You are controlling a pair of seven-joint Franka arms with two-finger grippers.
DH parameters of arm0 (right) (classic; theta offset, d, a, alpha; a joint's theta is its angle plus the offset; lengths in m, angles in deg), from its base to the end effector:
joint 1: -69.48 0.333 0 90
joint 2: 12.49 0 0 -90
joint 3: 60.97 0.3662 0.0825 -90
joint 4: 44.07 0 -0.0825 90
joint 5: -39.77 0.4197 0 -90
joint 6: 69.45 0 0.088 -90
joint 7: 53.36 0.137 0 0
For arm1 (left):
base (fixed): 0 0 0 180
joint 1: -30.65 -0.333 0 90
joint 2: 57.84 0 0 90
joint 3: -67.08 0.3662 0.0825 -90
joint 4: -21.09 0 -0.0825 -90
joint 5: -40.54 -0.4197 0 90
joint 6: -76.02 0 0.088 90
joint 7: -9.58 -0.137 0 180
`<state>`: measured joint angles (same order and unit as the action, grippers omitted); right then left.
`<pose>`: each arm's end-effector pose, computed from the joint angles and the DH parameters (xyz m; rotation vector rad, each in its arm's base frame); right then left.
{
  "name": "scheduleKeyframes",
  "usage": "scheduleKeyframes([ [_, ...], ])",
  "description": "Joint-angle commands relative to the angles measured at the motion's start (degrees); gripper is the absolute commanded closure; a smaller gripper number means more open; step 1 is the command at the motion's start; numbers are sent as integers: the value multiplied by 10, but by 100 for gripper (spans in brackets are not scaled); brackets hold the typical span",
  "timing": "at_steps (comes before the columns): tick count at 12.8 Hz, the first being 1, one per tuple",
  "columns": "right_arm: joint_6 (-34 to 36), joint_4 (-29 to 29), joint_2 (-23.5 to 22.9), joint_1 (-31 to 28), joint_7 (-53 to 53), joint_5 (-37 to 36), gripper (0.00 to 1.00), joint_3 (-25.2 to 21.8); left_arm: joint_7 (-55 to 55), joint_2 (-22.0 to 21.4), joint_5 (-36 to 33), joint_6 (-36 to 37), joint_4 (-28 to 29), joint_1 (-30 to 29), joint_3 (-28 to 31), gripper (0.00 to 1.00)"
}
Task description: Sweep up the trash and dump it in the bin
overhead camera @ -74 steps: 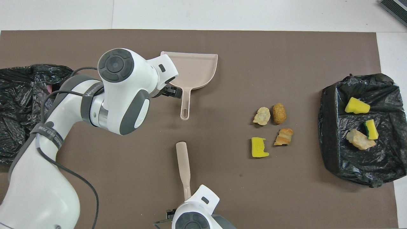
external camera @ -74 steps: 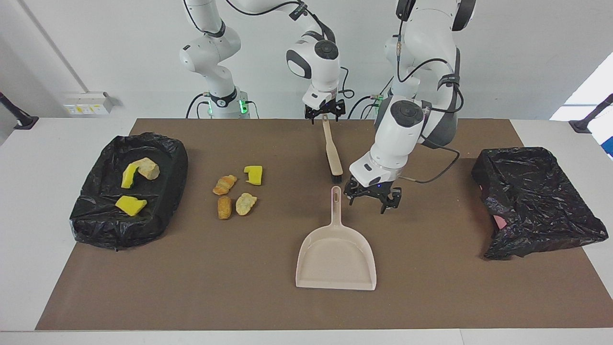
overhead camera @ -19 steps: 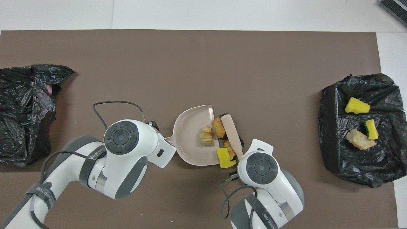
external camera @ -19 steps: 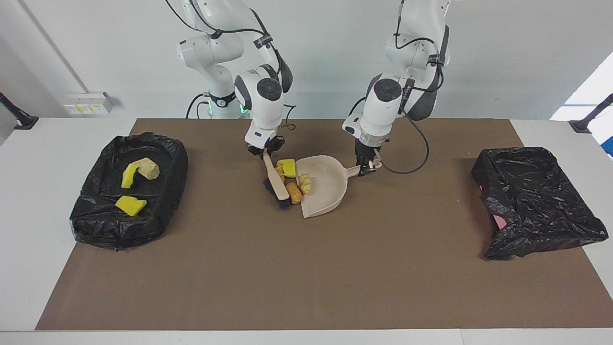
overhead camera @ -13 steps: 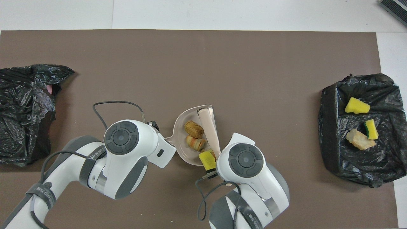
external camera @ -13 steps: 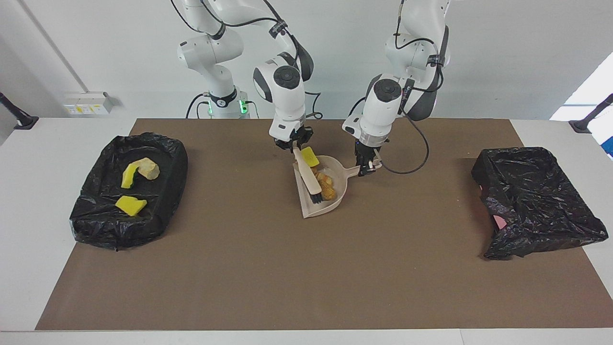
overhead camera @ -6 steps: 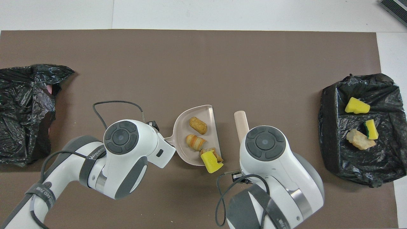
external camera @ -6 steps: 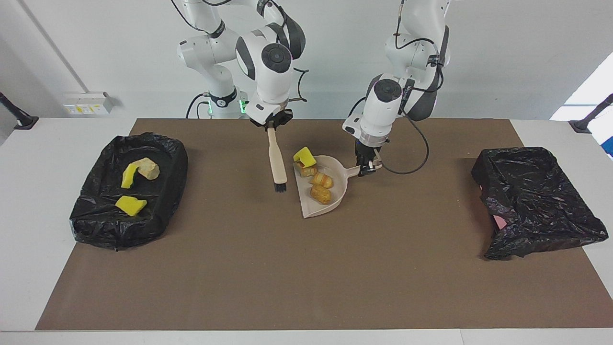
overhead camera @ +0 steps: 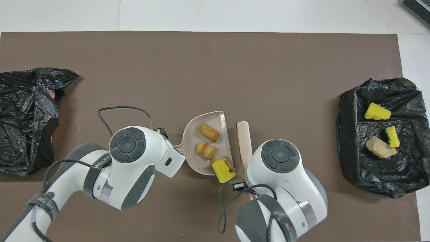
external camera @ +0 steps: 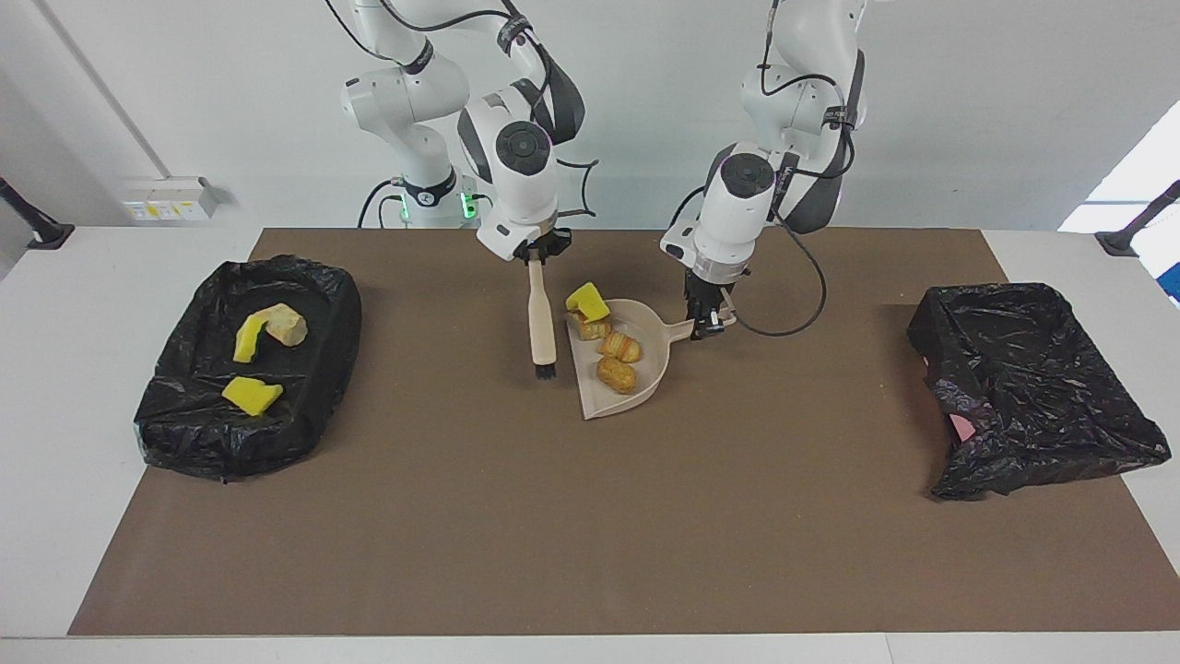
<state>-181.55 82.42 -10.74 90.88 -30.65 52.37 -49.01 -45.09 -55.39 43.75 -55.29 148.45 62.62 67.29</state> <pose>0.4233 0.3035 0.3786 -3.0467 -0.1210 0.4332 0.4790 -0.2995 0.3554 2.3011 -2.0844 0.0529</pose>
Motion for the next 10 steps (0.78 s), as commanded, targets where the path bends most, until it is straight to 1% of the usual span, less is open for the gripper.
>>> scheduleKeyframes([
  [1, -59, -5, -15, 2, -4, 65, 100, 3, -12, -4, 3, -10, 12, 2, 5, 100],
  [3, -80, -6, -21, 2, -10, 76, 100, 3, -12, -4, 3, -10, 12, 2, 5, 100],
  [5, -126, -7, -37, -5, -52, 77, 100, 2, -12, -4, 3, -9, 12, 1, 6, 100],
  [6, -135, -26, -48, -13, -67, 78, 100, 3, -13, -4, 3, -9, 13, 2, 6, 100],
  [7, -111, -68, -69, -15, -63, 76, 100, 2, -13, -4, 2, -9, 13, 2, 6, 100],
  [8, -34, -117, -75, -16, -58, 67, 100, -1, -13, -4, 3, -9, 13, 2, 6, 100],
  [9, 51, -148, -67, -21, -48, 64, 100, -7, -14, -4, 3, -9, 13, 1, 6, 100],
  [10, 117, -155, -49, -32, -42, 59, 100, -7, -15, -5, 3, -9, 14, 1, 6, 100],
])
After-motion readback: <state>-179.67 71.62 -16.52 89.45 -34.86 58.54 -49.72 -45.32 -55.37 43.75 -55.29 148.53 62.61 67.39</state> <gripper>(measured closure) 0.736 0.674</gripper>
